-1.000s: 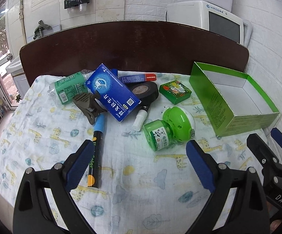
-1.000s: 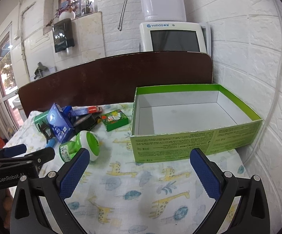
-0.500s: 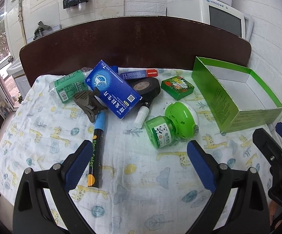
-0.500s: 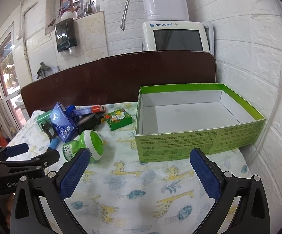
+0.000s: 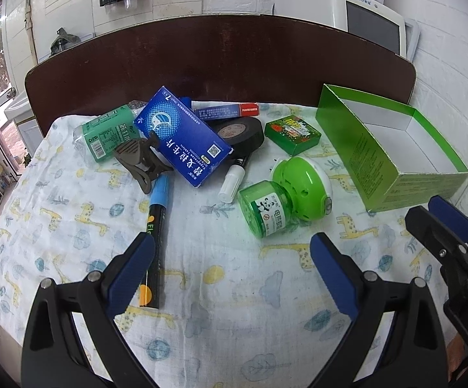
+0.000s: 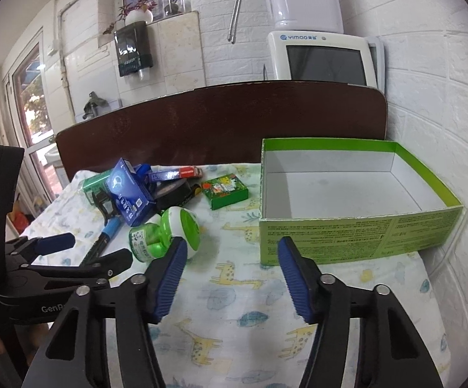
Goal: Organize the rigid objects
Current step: 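Move the right tool toward the green plug-in repellent bottle, then close the right gripper on the green plug-in repellent bottle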
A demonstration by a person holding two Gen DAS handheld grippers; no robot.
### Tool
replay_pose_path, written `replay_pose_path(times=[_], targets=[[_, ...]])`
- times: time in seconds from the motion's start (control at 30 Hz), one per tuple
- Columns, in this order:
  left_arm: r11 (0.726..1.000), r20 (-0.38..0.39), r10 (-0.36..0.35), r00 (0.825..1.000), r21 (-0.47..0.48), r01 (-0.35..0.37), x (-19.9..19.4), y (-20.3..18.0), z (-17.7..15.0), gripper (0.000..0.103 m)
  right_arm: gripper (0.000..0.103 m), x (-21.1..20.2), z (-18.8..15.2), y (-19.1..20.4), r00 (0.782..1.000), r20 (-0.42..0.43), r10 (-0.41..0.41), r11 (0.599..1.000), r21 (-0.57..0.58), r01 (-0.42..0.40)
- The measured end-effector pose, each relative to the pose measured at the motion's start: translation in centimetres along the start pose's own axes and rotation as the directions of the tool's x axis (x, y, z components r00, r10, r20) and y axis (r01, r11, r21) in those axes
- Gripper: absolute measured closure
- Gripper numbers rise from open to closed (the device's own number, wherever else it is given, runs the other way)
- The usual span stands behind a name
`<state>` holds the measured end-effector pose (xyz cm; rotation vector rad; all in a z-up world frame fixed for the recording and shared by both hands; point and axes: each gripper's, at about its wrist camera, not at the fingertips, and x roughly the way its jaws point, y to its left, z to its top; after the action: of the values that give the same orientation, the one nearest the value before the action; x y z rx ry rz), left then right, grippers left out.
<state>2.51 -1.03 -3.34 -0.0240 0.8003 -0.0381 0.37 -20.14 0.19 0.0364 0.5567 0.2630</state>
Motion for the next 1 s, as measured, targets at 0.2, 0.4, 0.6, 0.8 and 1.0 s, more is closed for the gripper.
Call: replay_pose_path(times=[0.2,0.4,0.6,0.8,1.0], targets=[[0.999,-0.010,-0.037,0.999,-0.005,0.037,0.3,0.3,-0.2,0.013,0.050,0.4,-0.2,0.6,0.997,-0.032,0.075,0.997,0.008,-0.075],[0.997,-0.040,-0.072,0.997,0.000,0.072,1.2,0.2,0.0,0.030,0.050,0.8,0.4,1.1,0.991,-0.047,0.127,0.992,0.017,-0.126],[0.993,-0.066,-0.113,0.991,-0.027,0.112,2.0,0.5,0.7,0.045,0.050,2.1,1.1,1.9,0.987,-0.065,0.146,0.989,0.006,-0.146],[0.982,-0.082,-0.183,0.980,-0.050,0.179,2.4,0.8,1.0,0.052,0.050,3.9,1.6,1.7,0.972,-0.110,0.207,0.978,0.052,-0.202],[0.977,-0.090,-0.214,0.973,-0.008,0.214,2.9,0.0,1.2,0.052,0.050,5.7,2.1,1.0,0.957,-0.133,0.259,0.962,0.122,-0.243]])
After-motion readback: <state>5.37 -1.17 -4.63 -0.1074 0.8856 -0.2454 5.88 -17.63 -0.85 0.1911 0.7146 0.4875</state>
